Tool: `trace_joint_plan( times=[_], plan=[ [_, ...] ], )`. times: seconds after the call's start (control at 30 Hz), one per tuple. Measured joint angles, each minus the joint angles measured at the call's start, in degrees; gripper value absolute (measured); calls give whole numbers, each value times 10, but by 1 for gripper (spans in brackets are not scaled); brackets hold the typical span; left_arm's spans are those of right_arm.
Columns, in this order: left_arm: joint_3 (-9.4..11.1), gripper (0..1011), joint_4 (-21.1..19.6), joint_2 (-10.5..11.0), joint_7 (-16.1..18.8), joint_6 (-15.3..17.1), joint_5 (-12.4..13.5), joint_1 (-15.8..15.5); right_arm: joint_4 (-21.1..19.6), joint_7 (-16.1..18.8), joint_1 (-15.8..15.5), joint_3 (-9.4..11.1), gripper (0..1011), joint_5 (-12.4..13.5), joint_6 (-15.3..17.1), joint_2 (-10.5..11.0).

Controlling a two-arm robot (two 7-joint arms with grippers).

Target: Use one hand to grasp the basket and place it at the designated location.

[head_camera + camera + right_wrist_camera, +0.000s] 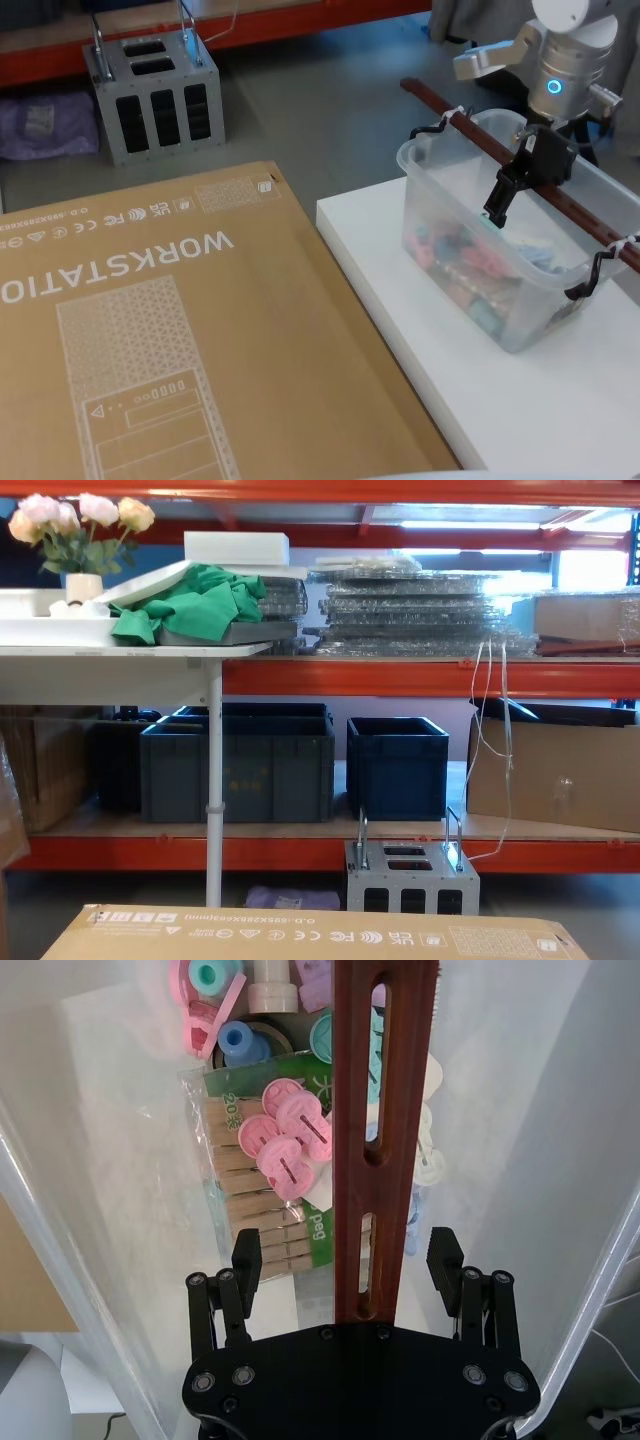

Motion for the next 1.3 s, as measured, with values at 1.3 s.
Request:
trace_joint_plan(
  times=[1.3],
  plan=[
    [0, 0, 0, 0, 0, 0, 0, 0, -61, -5, 7, 60, 1000, 5, 21, 49]
  ],
)
